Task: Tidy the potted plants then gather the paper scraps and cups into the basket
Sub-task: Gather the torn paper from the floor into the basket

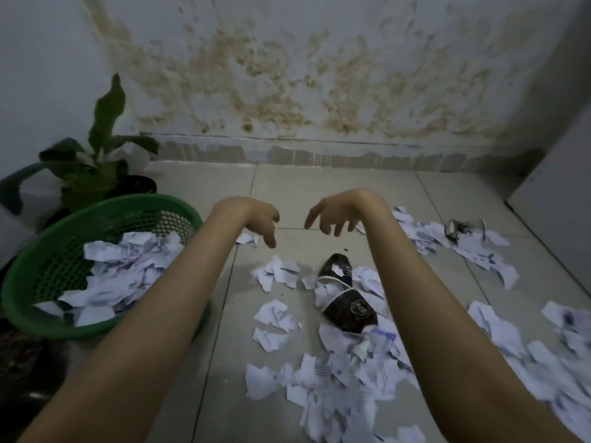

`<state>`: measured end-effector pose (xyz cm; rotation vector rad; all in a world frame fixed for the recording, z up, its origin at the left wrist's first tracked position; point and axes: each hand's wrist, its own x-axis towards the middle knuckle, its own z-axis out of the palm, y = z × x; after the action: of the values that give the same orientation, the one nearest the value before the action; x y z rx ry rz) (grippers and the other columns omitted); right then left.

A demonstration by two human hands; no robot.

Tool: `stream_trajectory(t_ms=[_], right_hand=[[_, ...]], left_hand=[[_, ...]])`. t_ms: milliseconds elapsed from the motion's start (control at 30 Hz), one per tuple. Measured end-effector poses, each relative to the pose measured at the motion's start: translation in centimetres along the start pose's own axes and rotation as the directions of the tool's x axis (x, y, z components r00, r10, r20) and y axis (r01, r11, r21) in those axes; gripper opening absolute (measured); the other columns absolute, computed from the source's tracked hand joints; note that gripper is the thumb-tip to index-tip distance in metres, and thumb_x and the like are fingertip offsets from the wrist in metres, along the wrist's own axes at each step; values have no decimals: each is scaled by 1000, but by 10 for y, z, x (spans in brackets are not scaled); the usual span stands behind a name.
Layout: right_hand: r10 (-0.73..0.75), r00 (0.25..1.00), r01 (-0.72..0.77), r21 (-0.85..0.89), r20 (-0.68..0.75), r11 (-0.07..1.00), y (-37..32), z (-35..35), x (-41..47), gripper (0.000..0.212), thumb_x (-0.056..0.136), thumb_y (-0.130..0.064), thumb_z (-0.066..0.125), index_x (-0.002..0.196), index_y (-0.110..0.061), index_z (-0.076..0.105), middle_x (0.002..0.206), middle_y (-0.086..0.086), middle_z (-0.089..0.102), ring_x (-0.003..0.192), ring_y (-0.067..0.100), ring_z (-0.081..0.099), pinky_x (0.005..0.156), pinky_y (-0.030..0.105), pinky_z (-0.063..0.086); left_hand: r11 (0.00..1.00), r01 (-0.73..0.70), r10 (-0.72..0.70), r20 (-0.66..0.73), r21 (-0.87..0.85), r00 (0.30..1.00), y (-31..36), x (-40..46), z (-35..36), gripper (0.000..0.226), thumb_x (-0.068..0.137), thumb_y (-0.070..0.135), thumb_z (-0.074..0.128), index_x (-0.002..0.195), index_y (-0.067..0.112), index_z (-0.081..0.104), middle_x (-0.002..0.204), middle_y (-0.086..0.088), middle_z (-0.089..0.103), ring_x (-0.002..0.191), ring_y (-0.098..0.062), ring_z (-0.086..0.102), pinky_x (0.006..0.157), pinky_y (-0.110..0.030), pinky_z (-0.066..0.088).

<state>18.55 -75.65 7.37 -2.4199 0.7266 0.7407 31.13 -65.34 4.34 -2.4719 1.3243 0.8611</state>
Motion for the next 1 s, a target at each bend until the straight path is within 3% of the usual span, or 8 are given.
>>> stream_trajectory(t_ms=[133, 233, 333, 500, 600, 767, 900, 1000], right_hand=[[135, 990, -137, 91, 28, 986, 70, 32, 4, 52, 92, -1, 39, 139, -21, 40, 139, 8, 46, 120, 29, 51, 92, 37, 45], [244, 970, -234, 269, -5, 934, 133, 65, -2, 45, 93, -7, 40, 135, -22, 43, 131, 9, 52, 112, 28, 55, 84, 34, 43], [371, 925, -295, 455, -86, 840, 191, 95, -16, 41, 92, -7, 44, 131, -14, 49, 109, 9, 57, 86, 22, 55, 65, 23, 40], [654, 718, -425, 593, -240, 684, 274, 146, -44, 41, 92, -6, 44, 134, -5, 44, 140, 19, 42, 125, 33, 44, 100, 32, 36], [783, 605, -611, 547, -143, 573, 298, 183, -55, 50, 98, -19, 37, 146, -14, 23, 151, 23, 23, 137, 38, 26, 113, 46, 23], [682, 730, -647, 357, 37, 673, 282, 219, -35, 62, 98, -34, 39, 148, -23, 5, 155, 23, -3, 142, 44, 1, 114, 55, 13], [538, 842, -415, 590, -38, 693, 285, 203, -35, 52, 97, -15, 35, 147, -16, 20, 153, 15, 23, 138, 34, 28, 110, 38, 29], [635, 761, -405, 666, -134, 627, 307, 188, -47, 49, 95, -9, 36, 143, -14, 31, 148, 17, 33, 131, 33, 39, 95, 28, 35]], left_hand=[[992, -48, 30, 157, 114, 987, 21, 23, 41, 72, 86, 32, 63, 145, 14, 27, 147, -8, 38, 129, -26, 45, 105, -37, 37], [984, -95, 55, 246, 153, 968, 35, 37, 67, 68, 87, 33, 61, 144, 11, 31, 147, -8, 37, 130, -26, 43, 106, -35, 36], [978, -169, 135, 242, 126, 961, 58, 49, 86, 64, 89, 32, 59, 143, 13, 31, 148, -6, 35, 131, -25, 40, 105, -35, 35], [928, -367, 347, 209, 65, 914, 116, 65, 104, 50, 91, 28, 55, 137, 12, 40, 139, -8, 45, 119, -23, 47, 92, -30, 38], [875, -483, 473, 161, 27, 866, 149, 69, 119, 34, 92, 21, 52, 124, 9, 50, 126, -12, 55, 107, -24, 52, 76, -23, 35], [823, -551, 522, 202, 135, 829, 187, 72, 151, 40, 93, 23, 51, 131, 12, 45, 128, -13, 51, 117, -25, 47, 90, -30, 39], [813, -526, 469, 253, 251, 846, 202, 73, 153, 43, 94, 26, 47, 134, 11, 40, 132, -14, 48, 118, -27, 48, 90, -32, 40], [814, -524, 507, 134, 250, 852, 211, 73, 151, 37, 94, 19, 45, 129, 7, 43, 130, -16, 47, 117, -29, 48, 89, -32, 41]])
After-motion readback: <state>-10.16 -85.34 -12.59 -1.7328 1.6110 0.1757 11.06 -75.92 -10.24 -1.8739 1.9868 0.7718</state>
